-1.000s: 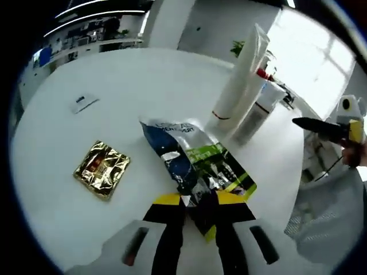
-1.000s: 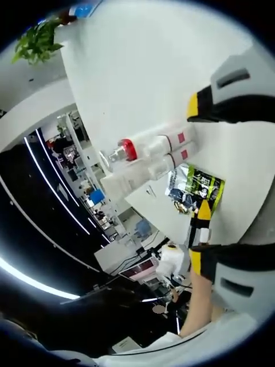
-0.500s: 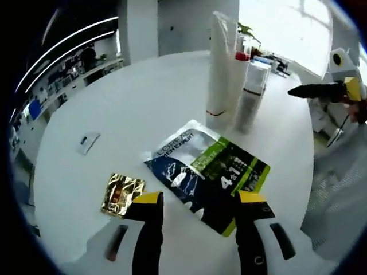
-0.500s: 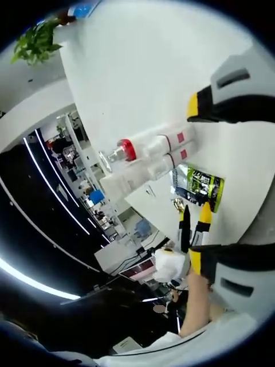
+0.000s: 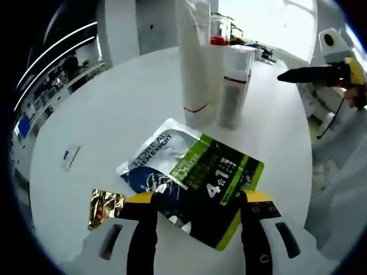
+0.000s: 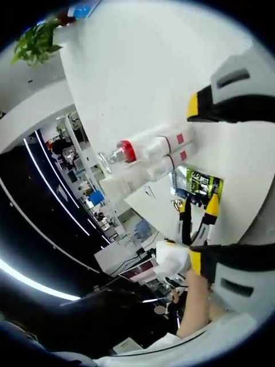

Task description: Arrange the skincare products in the storage area until every visible bottle or jar stands upright without overlapping.

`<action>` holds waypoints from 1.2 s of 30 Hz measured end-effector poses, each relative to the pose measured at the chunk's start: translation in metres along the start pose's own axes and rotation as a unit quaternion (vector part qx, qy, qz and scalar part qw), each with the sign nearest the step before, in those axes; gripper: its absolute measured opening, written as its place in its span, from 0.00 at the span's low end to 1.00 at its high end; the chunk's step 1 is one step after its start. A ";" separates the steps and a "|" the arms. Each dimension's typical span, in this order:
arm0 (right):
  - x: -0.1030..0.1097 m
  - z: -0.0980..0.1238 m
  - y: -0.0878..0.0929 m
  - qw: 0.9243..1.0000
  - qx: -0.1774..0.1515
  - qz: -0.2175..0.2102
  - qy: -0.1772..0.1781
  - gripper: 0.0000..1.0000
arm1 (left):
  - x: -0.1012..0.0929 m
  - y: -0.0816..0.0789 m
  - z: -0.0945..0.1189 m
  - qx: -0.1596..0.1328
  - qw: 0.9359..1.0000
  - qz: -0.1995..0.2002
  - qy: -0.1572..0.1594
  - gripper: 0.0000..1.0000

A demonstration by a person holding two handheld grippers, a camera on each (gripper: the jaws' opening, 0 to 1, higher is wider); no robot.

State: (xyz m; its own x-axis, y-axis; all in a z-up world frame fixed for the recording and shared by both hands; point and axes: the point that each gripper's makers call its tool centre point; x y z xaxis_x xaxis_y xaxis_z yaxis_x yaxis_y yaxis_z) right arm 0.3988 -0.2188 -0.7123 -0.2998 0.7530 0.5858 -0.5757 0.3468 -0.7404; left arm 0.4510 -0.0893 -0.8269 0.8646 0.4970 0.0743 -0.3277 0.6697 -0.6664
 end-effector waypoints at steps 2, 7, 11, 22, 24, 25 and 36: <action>0.000 0.000 0.000 1.000 0.001 0.000 0.000 0.88 | 0.001 0.000 -0.001 0.000 1.000 0.000 0.000 0.56; 0.000 0.000 0.001 1.000 0.002 0.001 0.001 0.88 | 0.001 -0.001 -0.003 0.000 1.000 -0.002 0.000 0.56; -0.001 0.000 0.001 1.000 0.002 0.002 0.002 0.89 | 0.001 -0.001 -0.003 0.002 1.000 -0.003 0.001 0.56; -0.001 0.000 0.001 1.000 0.003 0.004 0.006 0.89 | 0.001 -0.005 0.000 0.005 1.000 0.005 -0.001 0.53; -0.001 0.000 0.001 1.000 0.003 0.005 0.006 0.90 | 0.001 -0.007 0.001 -0.002 1.000 0.008 -0.002 0.55; -0.002 -0.001 0.001 1.000 0.004 0.005 0.006 0.90 | 0.001 -0.009 0.002 -0.006 1.000 0.011 0.000 0.57; 0.000 0.000 0.001 1.000 0.003 0.020 0.008 0.92 | 0.002 -0.010 0.019 -0.016 0.999 0.027 -0.012 0.63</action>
Point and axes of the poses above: the point that each gripper's makers call its tool centre point, and the gripper's own axes: z roughly backward along the fingers, x roughly to its left, y roughly out of its underside, and after that the axes turned 8 degrees about -z, right-handed
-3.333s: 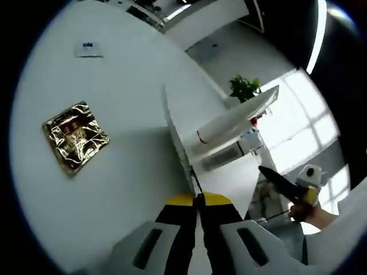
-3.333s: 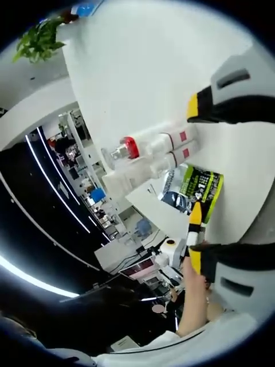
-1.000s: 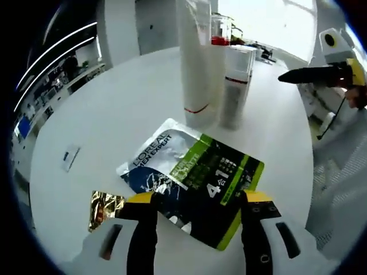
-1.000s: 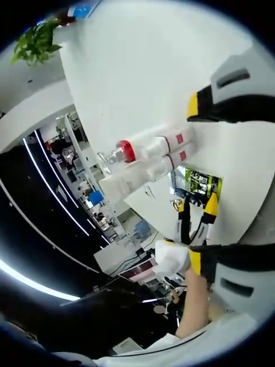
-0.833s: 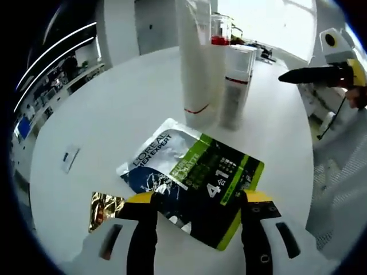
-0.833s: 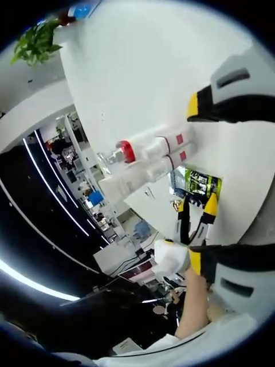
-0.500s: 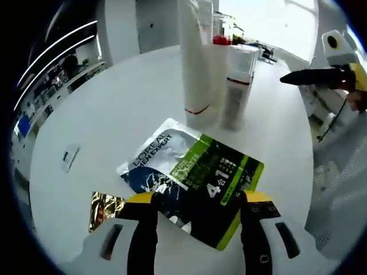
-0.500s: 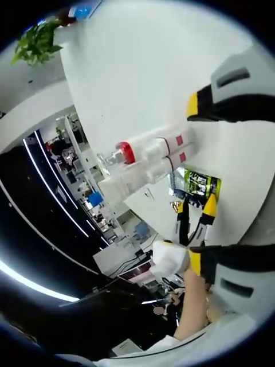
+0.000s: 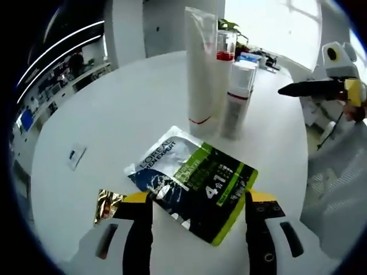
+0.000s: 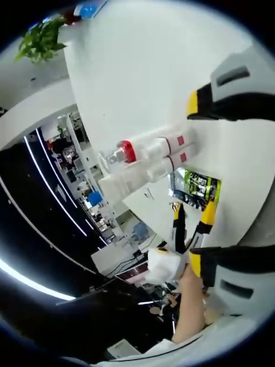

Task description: Arrange the skincare products in the storage area until every visible bottle or jar stands upright without overlapping.

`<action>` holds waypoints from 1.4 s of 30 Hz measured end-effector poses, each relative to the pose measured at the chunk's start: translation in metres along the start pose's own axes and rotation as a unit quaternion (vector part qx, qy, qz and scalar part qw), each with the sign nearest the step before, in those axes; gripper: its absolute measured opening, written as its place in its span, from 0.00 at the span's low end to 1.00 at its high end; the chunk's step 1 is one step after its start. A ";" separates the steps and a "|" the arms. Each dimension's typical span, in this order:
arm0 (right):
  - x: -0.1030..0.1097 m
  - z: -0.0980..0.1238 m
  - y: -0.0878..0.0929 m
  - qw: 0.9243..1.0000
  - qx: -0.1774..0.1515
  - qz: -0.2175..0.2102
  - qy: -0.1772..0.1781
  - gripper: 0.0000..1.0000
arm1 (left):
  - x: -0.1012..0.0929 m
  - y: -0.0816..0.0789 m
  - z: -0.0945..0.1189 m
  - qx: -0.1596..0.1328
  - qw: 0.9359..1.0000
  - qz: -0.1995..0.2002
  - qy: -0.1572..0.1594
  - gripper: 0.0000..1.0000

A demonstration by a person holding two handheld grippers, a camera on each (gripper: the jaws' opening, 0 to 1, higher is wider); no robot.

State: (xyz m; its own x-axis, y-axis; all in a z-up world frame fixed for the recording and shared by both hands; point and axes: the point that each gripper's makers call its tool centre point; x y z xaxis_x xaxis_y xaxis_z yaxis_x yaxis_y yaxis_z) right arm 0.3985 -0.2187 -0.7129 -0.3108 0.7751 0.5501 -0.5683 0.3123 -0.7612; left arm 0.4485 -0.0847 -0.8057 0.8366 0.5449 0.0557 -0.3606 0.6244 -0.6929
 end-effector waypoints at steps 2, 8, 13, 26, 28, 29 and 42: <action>0.001 0.000 0.000 1.000 0.002 0.003 -0.001 0.92 | 0.000 0.002 0.004 -0.002 1.000 0.009 -0.003 0.64; 0.004 0.000 0.001 1.000 0.006 0.014 -0.004 0.93 | -0.002 0.011 0.022 -0.006 0.999 0.032 -0.014 0.68; 0.007 0.000 0.000 1.000 0.007 0.019 -0.009 0.93 | -0.003 0.017 0.036 -0.013 0.999 0.046 -0.021 0.68; 0.020 0.000 0.002 0.999 0.014 0.028 -0.025 0.94 | -0.006 0.022 0.067 -0.037 0.995 0.079 -0.043 0.77; 0.022 0.001 0.001 0.999 0.013 0.029 -0.027 0.95 | -0.008 0.023 0.071 -0.039 0.995 0.084 -0.046 0.78; 0.022 0.001 0.001 0.999 0.013 0.030 -0.028 0.95 | -0.008 0.024 0.073 -0.039 0.994 0.086 -0.047 0.79; 0.033 0.004 -0.001 0.999 0.006 0.031 -0.034 0.96 | -0.012 0.037 0.094 -0.040 0.991 0.108 -0.066 0.84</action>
Point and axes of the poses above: the point that each gripper's makers call its tool centre point, and the gripper's own axes: z roughly backward along the fingers, x roughly to its left, y roughly out of its underside, and after that the axes turned 8 degrees about -z, right-handed
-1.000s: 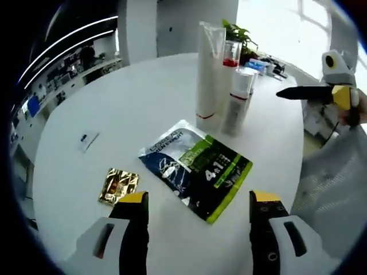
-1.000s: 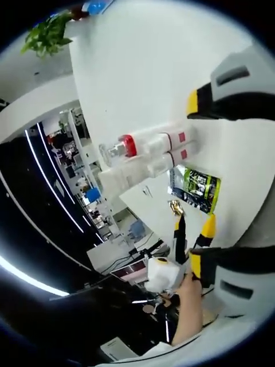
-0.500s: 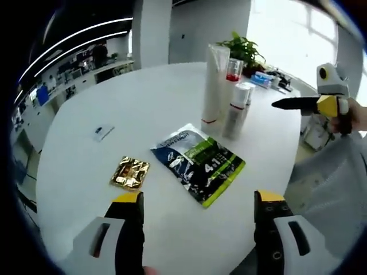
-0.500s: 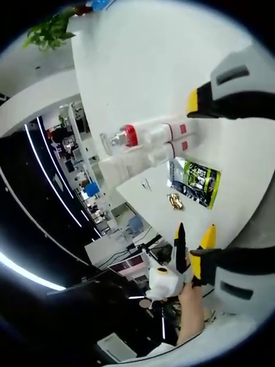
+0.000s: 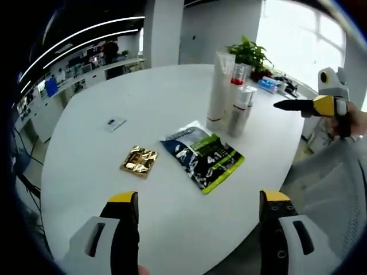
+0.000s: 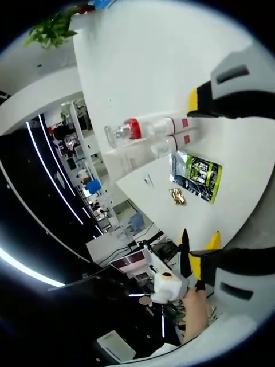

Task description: Arrange the skincare products in the storage area until every visible bottle or jar stands upright without overlapping.

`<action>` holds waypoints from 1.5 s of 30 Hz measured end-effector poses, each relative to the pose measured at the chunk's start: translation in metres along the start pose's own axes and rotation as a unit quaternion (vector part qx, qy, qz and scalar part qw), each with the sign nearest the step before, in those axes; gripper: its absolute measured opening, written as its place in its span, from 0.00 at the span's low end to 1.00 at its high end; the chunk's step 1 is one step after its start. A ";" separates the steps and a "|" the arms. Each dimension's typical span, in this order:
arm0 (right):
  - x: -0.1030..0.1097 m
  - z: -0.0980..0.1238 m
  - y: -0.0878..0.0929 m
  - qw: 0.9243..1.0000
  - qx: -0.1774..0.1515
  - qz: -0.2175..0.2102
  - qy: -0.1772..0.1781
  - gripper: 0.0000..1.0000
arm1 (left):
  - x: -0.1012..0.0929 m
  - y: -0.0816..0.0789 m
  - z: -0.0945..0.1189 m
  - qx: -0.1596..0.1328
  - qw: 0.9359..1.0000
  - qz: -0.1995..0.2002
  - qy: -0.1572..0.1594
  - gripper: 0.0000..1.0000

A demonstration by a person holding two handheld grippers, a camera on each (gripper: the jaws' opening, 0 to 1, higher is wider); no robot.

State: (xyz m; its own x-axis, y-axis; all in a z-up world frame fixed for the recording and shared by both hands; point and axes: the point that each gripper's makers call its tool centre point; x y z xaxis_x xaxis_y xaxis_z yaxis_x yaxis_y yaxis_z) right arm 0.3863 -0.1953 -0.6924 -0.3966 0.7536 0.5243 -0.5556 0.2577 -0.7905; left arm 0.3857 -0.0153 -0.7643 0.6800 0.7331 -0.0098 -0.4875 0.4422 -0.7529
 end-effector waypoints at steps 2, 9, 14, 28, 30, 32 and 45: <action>0.000 0.001 0.000 1.000 -0.002 -0.002 0.002 0.96 | 0.000 0.003 0.004 -0.001 1.000 0.003 -0.001 0.85; 0.001 0.004 -0.002 1.000 -0.007 -0.007 0.004 0.96 | -0.002 0.010 0.017 -0.003 1.000 0.024 -0.014 0.92; 0.001 0.006 -0.001 1.000 -0.009 -0.007 0.006 0.96 | -0.005 0.015 0.022 0.000 0.999 0.031 -0.013 0.96; 0.000 0.009 0.001 1.000 -0.013 -0.003 0.010 0.96 | -0.007 0.012 0.025 -0.003 0.999 0.027 -0.017 0.97; 0.000 0.009 0.001 1.000 -0.013 0.001 0.011 0.96 | -0.007 0.012 0.026 -0.001 1.000 0.026 -0.017 0.97; 0.000 0.008 0.001 1.000 -0.011 0.005 0.012 0.96 | -0.009 0.012 0.026 0.000 1.000 0.026 -0.017 0.97; 0.000 0.007 0.004 1.000 -0.007 0.006 0.011 0.94 | -0.008 0.014 0.025 0.013 1.000 0.017 -0.015 0.97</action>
Point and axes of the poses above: the point that each gripper's makers call its tool centre point, and the gripper's own axes: z roughly backward along the fingers, x roughly to its left, y roughly out of its underside, and after that the axes turned 8 degrees about -z, right-handed
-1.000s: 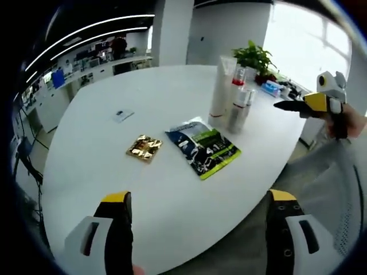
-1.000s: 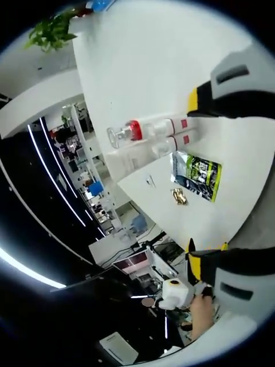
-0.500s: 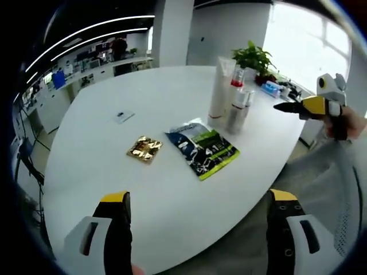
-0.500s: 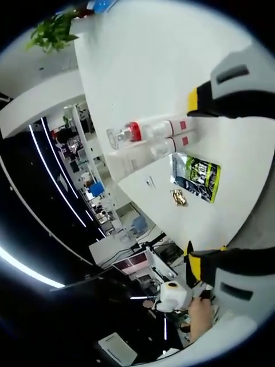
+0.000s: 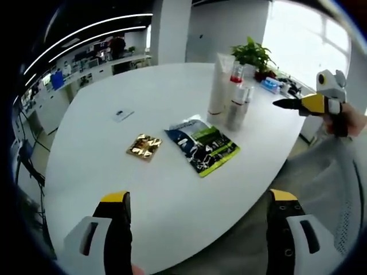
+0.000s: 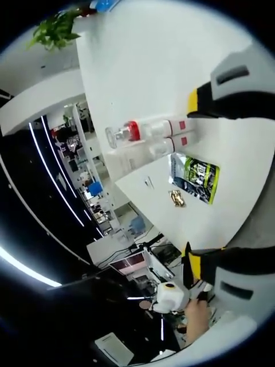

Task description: Arrange the skincare products in the storage area until every visible bottle or jar stands upright without overlapping.

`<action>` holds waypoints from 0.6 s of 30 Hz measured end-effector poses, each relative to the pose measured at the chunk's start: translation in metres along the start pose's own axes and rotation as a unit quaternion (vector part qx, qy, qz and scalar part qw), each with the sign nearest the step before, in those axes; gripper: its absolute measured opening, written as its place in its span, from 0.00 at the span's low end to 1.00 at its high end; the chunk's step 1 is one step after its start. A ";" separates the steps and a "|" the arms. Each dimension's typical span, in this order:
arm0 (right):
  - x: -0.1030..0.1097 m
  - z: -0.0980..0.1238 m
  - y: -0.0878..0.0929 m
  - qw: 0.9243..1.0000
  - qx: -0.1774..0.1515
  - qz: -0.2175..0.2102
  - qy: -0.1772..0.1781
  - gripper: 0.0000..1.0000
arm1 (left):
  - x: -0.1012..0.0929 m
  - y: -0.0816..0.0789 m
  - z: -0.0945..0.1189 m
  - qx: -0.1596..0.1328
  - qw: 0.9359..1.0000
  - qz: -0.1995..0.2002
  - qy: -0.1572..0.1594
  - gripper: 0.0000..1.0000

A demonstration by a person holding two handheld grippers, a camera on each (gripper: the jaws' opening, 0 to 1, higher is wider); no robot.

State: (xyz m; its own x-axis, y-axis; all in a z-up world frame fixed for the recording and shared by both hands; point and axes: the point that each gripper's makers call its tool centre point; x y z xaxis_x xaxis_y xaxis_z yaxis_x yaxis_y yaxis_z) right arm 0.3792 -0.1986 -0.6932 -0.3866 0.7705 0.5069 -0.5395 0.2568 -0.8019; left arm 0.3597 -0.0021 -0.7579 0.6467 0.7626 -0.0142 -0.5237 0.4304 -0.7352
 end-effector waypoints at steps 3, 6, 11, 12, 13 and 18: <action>0.000 0.000 0.001 1.000 0.001 0.004 0.001 0.94 | 0.004 0.000 -0.003 0.006 1.000 -0.003 0.000 0.97; 0.000 0.000 0.001 1.000 0.002 0.005 0.001 0.94 | 0.007 -0.001 -0.006 0.009 1.000 -0.005 0.000 0.97; -0.003 0.000 0.000 1.000 -0.002 0.005 0.007 0.94 | 0.011 -0.003 -0.012 0.015 1.000 -0.011 0.001 0.97; -0.004 0.000 0.000 1.000 -0.001 0.006 0.009 0.94 | 0.012 -0.003 -0.013 0.017 1.000 -0.013 0.002 0.97; -0.004 0.000 0.000 1.000 0.000 0.006 0.009 0.94 | 0.013 -0.003 -0.014 0.019 1.000 -0.014 0.002 0.97; -0.006 -0.002 0.001 1.000 0.004 0.010 0.015 0.94 | 0.018 -0.003 -0.020 0.028 0.999 -0.020 0.007 0.97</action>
State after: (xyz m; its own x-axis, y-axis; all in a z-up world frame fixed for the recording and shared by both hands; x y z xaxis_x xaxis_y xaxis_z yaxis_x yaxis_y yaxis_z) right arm 0.3818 -0.2017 -0.6976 -0.3754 0.7921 0.4813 -0.5376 0.2370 -0.8092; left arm 0.3845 0.0005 -0.7695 0.6756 0.7373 0.0055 -0.5267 0.4879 -0.6961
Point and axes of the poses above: the point that each gripper's makers call its tool centre point, and the gripper's own axes: z roughly backward along the fingers, x roughly to its left, y roughly out of its underside, and after that the axes turned 8 degrees about -z, right-handed
